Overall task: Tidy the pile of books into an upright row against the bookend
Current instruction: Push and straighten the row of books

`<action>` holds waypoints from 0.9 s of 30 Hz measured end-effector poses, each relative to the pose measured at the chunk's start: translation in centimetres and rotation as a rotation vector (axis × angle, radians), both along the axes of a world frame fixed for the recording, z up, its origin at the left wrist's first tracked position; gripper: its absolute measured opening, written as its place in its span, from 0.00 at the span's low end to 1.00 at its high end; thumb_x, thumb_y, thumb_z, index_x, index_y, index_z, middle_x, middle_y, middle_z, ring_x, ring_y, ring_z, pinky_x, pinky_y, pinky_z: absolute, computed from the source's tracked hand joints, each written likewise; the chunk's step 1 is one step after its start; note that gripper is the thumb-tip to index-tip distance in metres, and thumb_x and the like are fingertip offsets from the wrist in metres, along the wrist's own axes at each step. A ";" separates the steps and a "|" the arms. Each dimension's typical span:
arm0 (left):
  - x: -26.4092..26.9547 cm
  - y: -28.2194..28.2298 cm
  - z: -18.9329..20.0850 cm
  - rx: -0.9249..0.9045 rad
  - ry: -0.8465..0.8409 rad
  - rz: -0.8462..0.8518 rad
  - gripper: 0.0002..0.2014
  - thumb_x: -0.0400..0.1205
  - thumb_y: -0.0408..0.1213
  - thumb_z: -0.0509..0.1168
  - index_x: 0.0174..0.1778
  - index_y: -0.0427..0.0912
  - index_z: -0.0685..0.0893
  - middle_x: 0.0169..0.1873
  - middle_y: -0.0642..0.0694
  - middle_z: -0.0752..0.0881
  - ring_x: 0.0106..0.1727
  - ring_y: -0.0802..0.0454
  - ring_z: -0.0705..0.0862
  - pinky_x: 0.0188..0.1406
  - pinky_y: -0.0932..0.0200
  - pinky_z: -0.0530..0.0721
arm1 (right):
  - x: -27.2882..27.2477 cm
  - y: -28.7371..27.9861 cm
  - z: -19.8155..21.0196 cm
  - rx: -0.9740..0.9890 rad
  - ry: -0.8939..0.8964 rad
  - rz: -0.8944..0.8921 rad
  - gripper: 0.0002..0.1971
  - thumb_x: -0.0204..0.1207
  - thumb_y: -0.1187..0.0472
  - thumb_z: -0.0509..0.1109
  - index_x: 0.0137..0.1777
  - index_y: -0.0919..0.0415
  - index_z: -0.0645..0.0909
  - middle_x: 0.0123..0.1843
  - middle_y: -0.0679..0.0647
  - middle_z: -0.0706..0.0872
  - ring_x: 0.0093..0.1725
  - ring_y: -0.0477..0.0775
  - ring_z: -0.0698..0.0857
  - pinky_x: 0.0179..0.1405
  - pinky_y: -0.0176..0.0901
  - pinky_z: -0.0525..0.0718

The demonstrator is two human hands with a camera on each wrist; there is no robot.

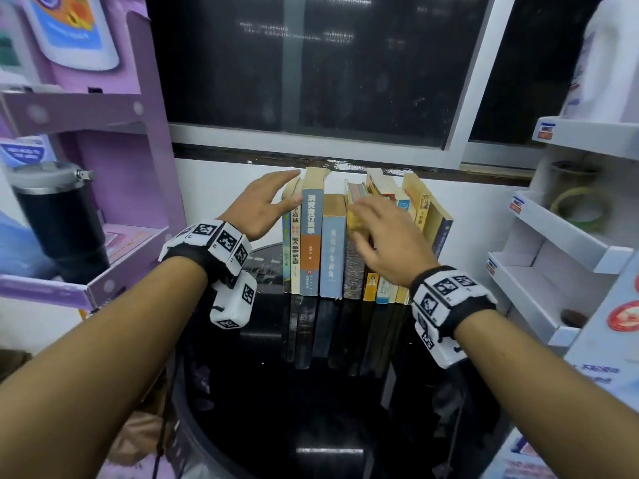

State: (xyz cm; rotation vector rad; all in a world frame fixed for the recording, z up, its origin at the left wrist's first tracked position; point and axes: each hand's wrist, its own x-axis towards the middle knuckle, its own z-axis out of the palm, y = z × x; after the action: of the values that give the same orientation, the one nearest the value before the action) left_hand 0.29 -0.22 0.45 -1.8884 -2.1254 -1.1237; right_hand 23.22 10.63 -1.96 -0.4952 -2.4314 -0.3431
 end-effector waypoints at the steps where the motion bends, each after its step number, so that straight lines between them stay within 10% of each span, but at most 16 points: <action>1: -0.2 0.2 0.1 0.010 -0.004 -0.017 0.27 0.86 0.51 0.57 0.81 0.49 0.65 0.80 0.49 0.67 0.80 0.52 0.63 0.76 0.57 0.57 | -1.0 -0.2 -0.6 0.055 -0.093 0.033 0.26 0.84 0.51 0.59 0.80 0.57 0.67 0.81 0.56 0.69 0.82 0.55 0.64 0.83 0.55 0.56; 8: -2.0 1.9 0.1 0.034 -0.009 -0.095 0.25 0.86 0.51 0.58 0.80 0.54 0.66 0.81 0.52 0.64 0.82 0.57 0.59 0.78 0.60 0.53 | -6.2 1.2 -4.9 0.363 -0.483 0.192 0.33 0.84 0.43 0.53 0.85 0.60 0.57 0.86 0.60 0.57 0.86 0.60 0.50 0.83 0.62 0.48; 27: -4.6 7.6 -2.8 0.075 -0.041 -0.279 0.33 0.77 0.51 0.71 0.79 0.55 0.68 0.81 0.55 0.64 0.82 0.61 0.58 0.81 0.55 0.60 | -10.8 5.9 -8.7 0.554 -0.539 0.323 0.36 0.85 0.40 0.50 0.85 0.63 0.53 0.87 0.58 0.53 0.87 0.56 0.47 0.83 0.65 0.39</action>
State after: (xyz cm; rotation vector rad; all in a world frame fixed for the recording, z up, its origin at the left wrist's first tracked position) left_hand -4.28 7.41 -2.38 -2.1939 -1.8487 -1.2811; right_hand 12.42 16.50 -10.62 0.2674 -2.6913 -1.0750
